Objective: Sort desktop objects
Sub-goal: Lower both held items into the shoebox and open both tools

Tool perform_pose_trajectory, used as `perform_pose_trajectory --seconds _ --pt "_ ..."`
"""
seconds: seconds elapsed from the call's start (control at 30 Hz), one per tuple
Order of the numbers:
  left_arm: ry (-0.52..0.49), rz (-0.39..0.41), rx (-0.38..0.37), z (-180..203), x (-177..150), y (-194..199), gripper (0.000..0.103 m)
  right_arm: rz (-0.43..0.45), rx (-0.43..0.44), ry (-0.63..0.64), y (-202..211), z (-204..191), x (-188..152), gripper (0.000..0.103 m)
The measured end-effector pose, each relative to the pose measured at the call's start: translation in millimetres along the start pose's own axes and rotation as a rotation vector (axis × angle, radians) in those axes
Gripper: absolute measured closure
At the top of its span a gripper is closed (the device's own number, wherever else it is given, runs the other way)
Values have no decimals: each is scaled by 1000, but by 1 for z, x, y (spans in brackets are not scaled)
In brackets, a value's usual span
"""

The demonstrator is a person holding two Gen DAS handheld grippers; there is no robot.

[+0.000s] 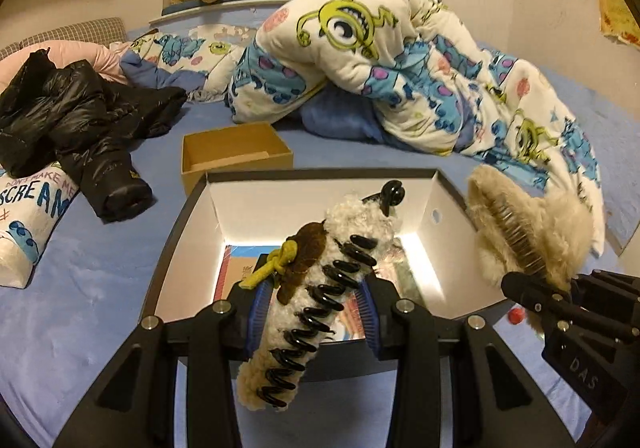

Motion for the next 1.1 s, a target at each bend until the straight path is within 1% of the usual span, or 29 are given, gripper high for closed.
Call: perform_pose_trajectory --seconds 0.2,0.27,0.37,0.43,0.53,0.67,0.73,0.9,1.1 --pt "-11 -37 26 -9 -4 -17 63 -50 33 -1 -28 -12 -7 91" --pt "-11 -46 38 -12 -6 -21 63 -49 29 7 -33 -13 -7 91" --pt "23 -62 21 -18 -7 -29 63 -56 46 -11 -39 -14 -3 91" --pt "36 -72 24 -21 -8 -31 63 -55 45 -5 -40 -17 -2 91" --pt "20 -72 25 -21 -9 -32 63 -55 43 7 -41 -21 -1 91" --pt "22 -73 28 -21 -11 -37 63 -53 56 -10 -44 -22 3 91" --pt "23 -74 18 -22 -9 -40 63 -53 65 -6 -48 -26 7 91" --pt "-13 -77 14 -21 -1 -52 63 -62 99 3 -63 -38 22 91" --pt "-22 -83 24 -21 5 -67 62 -74 104 26 -74 -47 28 90"
Point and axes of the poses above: each gripper's, at about its wrist camera, not at the fingertips, and y roughly against the way its jaws point, z to its right, x to its top, the point moved 2 cm from there along -y, roughly the way its jaws point, and after that the axes turned 2 degrees about y, right-handed, at the moved point
